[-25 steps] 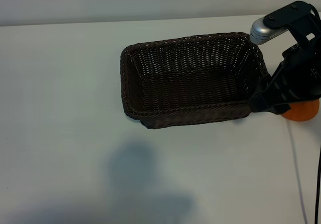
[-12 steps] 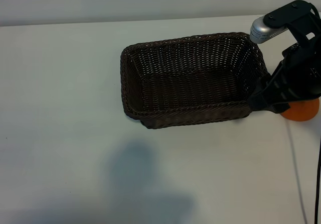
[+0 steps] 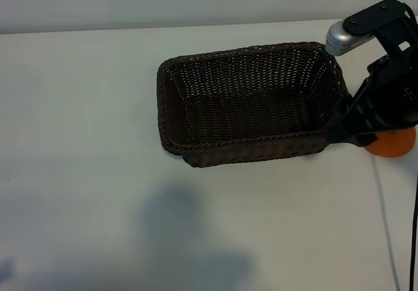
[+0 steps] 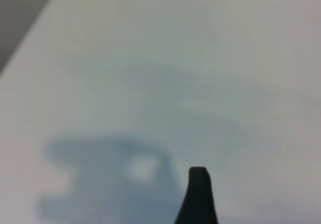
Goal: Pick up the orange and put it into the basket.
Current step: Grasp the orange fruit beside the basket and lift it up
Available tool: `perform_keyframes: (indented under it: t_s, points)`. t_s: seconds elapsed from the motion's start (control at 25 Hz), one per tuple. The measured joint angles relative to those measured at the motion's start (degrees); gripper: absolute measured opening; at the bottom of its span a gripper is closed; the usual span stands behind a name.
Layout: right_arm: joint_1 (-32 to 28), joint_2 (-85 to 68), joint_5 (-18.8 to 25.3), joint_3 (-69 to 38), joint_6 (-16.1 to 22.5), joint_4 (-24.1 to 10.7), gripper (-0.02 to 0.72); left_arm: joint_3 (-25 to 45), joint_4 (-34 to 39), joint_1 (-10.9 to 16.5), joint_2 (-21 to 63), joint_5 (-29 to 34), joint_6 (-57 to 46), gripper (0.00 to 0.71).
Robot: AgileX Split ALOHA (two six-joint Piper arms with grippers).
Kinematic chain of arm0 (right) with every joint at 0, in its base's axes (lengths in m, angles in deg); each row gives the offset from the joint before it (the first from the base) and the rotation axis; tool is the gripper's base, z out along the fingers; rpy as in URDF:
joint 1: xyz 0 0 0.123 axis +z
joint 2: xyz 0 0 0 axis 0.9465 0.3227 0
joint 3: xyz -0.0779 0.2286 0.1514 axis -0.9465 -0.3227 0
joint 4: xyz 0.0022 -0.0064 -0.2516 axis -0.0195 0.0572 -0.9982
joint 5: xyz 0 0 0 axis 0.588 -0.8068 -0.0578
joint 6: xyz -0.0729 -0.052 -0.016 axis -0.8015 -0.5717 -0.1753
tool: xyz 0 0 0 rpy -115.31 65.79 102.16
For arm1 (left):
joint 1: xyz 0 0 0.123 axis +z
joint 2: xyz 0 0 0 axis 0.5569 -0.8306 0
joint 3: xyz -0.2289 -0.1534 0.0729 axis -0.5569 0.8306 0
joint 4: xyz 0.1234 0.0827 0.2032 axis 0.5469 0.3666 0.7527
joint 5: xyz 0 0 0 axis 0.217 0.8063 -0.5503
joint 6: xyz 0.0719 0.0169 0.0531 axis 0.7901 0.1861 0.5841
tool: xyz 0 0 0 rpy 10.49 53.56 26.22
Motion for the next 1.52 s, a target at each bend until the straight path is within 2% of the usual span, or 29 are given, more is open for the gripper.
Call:
perform_keyframes:
  t_s: [0.2, 0.88, 1.0, 1.12, 1.2, 1.32, 1.44, 1.52]
  points:
    - [0.00, 0.00, 0.00, 0.00, 0.00, 0.00, 0.589, 3.52, -2.35, 0.00, 2.43, 0.00, 1.93, 0.594]
    - [0.00, 0.00, 0.00, 0.00, 0.06, 0.00, 0.589, 3.71, -2.95, 0.00, 2.89, 0.00, 2.54, 0.594]
    - [0.00, 0.00, 0.00, 0.00, 1.21, 0.00, 0.589, 3.71, -2.95, 0.00, 2.89, 0.00, 2.54, 0.594]
    - [0.00, 0.00, -0.13, 0.00, 3.94, -0.51, 0.589, 3.71, -2.90, 0.00, 2.89, 0.00, 2.54, 0.594]
    - [0.00, 0.00, -1.16, 0.00, 6.60, -2.38, 0.589, 3.71, -2.90, 0.00, 2.89, 0.00, 2.54, 0.594]
    - [0.00, 0.00, -3.84, 0.00, 13.62, -8.29, 0.589, 3.71, -2.84, 0.00, 2.89, 0.00, 2.54, 0.594]
    - [-0.64, 0.38, -6.43, 0.00, 21.53, -16.01, 0.589, 3.71, -2.84, 0.00, 2.89, 0.00, 2.54, 0.593]
    - [-2.29, 1.70, -7.38, 0.00, 25.23, -19.04, 0.589, 3.71, -2.84, 0.00, 2.89, 0.00, 2.54, 0.593]
